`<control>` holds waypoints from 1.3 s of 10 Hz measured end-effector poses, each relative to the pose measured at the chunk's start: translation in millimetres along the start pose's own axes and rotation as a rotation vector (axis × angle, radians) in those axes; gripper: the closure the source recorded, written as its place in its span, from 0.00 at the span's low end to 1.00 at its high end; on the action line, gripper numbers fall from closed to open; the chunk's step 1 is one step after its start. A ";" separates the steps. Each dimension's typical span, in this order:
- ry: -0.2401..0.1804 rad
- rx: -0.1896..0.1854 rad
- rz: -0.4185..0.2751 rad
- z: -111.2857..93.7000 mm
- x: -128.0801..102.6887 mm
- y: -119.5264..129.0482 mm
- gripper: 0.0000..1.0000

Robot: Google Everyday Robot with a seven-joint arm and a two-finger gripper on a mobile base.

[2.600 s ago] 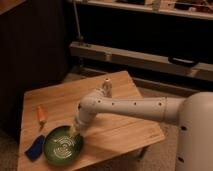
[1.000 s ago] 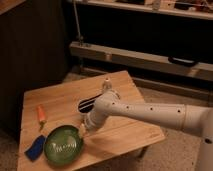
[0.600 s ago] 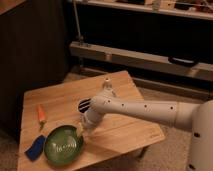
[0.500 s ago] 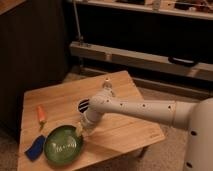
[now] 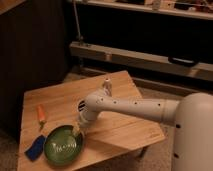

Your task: Pick up the ceramic bowl

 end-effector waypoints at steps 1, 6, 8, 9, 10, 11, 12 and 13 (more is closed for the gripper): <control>-0.007 0.000 -0.003 2.4 -0.8 1.2 0.50; -0.027 -0.027 -0.019 24.1 -4.4 1.3 0.63; -0.029 -0.029 -0.021 25.2 -7.7 -1.2 0.83; -0.025 -0.031 -0.017 23.2 -9.1 -4.4 0.94; -0.018 -0.042 -0.013 19.1 -11.9 -9.9 0.99; -0.008 -0.044 -0.020 13.3 -17.5 -23.1 1.00; 0.006 -0.041 -0.044 1.6 -27.1 -44.7 1.00; 0.012 -0.038 -0.065 -9.4 -36.6 -61.0 1.00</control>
